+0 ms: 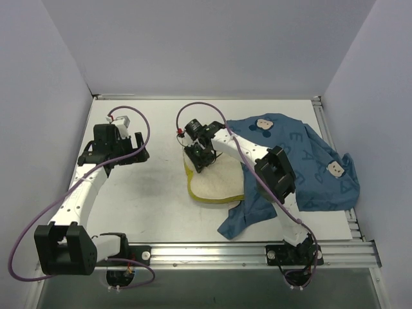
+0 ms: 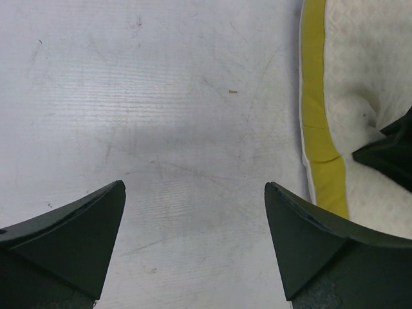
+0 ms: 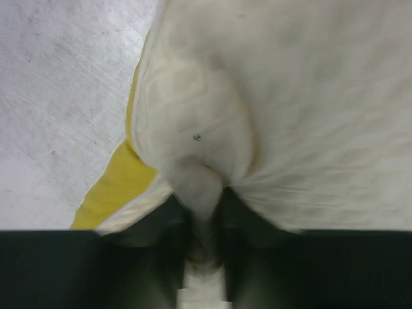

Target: Put the pillow into the pillowcase

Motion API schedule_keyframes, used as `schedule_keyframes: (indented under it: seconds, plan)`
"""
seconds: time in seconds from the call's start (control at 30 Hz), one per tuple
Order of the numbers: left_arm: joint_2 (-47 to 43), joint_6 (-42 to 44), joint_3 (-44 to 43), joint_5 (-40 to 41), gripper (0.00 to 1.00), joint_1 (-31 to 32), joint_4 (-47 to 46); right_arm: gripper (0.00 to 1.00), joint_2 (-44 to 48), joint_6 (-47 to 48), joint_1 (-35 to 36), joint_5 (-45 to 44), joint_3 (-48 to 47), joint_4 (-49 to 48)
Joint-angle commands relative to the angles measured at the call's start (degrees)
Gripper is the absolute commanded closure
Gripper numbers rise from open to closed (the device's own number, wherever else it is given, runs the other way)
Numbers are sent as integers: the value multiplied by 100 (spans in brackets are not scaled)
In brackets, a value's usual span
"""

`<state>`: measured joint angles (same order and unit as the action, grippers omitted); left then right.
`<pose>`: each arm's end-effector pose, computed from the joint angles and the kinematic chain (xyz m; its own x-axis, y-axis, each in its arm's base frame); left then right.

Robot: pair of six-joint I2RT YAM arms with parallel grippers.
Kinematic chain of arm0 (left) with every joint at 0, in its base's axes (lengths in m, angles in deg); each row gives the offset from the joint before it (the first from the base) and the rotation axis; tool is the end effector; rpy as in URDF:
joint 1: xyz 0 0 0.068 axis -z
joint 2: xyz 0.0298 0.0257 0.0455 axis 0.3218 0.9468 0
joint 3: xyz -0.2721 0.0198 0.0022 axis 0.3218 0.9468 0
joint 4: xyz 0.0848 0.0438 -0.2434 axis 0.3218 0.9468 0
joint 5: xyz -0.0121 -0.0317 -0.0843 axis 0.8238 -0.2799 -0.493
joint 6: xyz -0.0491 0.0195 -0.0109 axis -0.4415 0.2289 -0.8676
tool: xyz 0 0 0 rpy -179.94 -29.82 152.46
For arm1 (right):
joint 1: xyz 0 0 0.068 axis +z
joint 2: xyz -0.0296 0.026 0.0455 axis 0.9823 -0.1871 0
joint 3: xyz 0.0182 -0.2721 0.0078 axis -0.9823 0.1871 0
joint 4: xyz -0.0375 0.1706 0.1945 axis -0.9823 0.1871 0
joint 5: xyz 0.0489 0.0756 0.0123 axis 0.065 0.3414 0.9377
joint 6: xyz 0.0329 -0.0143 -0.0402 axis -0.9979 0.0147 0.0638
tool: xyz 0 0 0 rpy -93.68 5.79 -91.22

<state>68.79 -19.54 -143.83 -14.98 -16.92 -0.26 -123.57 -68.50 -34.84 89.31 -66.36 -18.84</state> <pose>0.2564 -0.0149 0.2855 -0.7163 -0.1799 -0.6743 0.0171 0.9614 -0.2746 0.3385 0.3398 0.2063 -0.6657 -0.5476 -0.5068 -0.7046 0.6849 0.1856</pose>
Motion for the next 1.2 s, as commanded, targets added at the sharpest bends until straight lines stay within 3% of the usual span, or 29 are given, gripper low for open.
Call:
schedule_keyframes:
  seconds: [0.0, 0.13, 0.27, 0.47, 0.6, 0.77, 1.07, 1.17]
  plan:
    - [-11, -170, 118, -124, 4, -79, -288, 100, 54, 105, -96, 1090, -59, 320]
    - [-72, -572, 671, -1527, 9, -343, -1077, 100, 783, -60, -350, 2120, -901, 417]
    - [-73, -1267, 1348, -2251, 11, -308, -2413, 100, 1592, -455, -790, 2982, -1502, 408]
    - [674, -1699, 1744, -2305, 12, 201, -3591, 100, 2524, -641, -1221, 3826, -1450, 390]
    - [1515, -1945, 1657, -2260, 9, 667, -4355, 100, 3043, -702, -1239, 3836, -1239, 382]
    - [2423, -2156, 1148, -2375, 8, 1160, -4638, 100, 3290, -922, -1309, 3845, -1195, 390]
    - [3795, -4370, 1156, -3552, 7, 1309, -8414, 100, 3764, -878, -1327, 3924, -985, 426]
    - [3839, -4582, 1138, -3711, 12, 1432, -8567, 100, 3861, -790, -1327, 3827, -774, 443]
